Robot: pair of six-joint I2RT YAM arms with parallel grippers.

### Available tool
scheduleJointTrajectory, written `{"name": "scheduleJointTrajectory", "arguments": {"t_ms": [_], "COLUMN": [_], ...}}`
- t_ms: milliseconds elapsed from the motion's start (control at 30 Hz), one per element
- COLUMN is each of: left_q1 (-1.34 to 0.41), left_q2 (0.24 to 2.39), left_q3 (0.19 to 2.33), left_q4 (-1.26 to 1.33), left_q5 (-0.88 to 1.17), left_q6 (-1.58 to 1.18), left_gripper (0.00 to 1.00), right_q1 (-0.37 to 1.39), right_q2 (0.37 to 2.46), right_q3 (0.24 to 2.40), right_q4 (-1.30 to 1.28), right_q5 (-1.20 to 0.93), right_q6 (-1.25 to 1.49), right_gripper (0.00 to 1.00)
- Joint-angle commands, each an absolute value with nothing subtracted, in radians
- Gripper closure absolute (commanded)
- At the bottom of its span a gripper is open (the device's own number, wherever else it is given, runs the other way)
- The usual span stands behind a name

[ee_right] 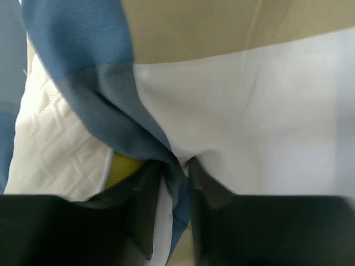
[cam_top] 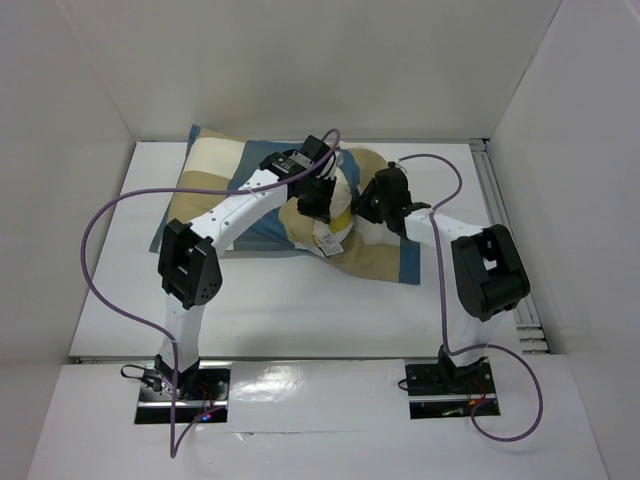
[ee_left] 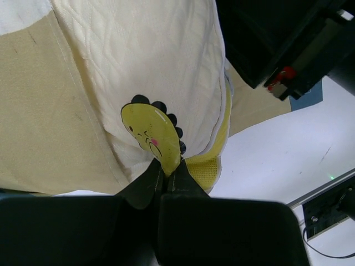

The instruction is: Put the pillow into the pillowcase

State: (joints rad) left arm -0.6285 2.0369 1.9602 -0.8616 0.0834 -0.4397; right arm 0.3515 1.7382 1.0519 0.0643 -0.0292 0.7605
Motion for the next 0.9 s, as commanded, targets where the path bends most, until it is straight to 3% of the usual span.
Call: {"name": "scheduleJointTrajectory", "arguments": {"t_ms": [0, 67, 100, 133, 400, 867], "left_q1": [-0.637, -0.627, -0.627, -0.618, -0.558, -0.537], "left_q2": [1.983, 1.983, 1.971, 1.971, 1.931, 1.971], "left_q3": [1.994, 1.994, 1.994, 1.994, 1.970, 1.911], "left_q4": [-0.822, -0.812, -0.811, -0.802, -0.721, -0.514], "left_q5": [0.152, 0.152, 0.152, 0.152, 0.145, -0.041], "left_q6": [-0.428, -0.439, -0.448, -0.448, -0.538, -0.814], "left_gripper": [1.00, 1.00, 1.00, 1.00, 1.00, 1.00], "right_q1": [0.397, 0.397, 0.397, 0.397, 0.397, 0.517], "right_q2": [1.776, 1.789, 1.789, 1.789, 1.642, 1.493], "right_q3": [1.134, 1.144, 1.144, 1.144, 1.049, 1.209], "right_q4": [0.060, 0.015, 0.005, -0.021, -0.092, -0.434], "right_q5": [0.083, 0.104, 0.124, 0.138, 0.074, -0.389], "right_q6": [0.746, 0.735, 0.723, 0.723, 0.557, 0.226], "right_gripper": [0.74, 0.84, 0.98, 1.00, 1.00, 1.00]}}
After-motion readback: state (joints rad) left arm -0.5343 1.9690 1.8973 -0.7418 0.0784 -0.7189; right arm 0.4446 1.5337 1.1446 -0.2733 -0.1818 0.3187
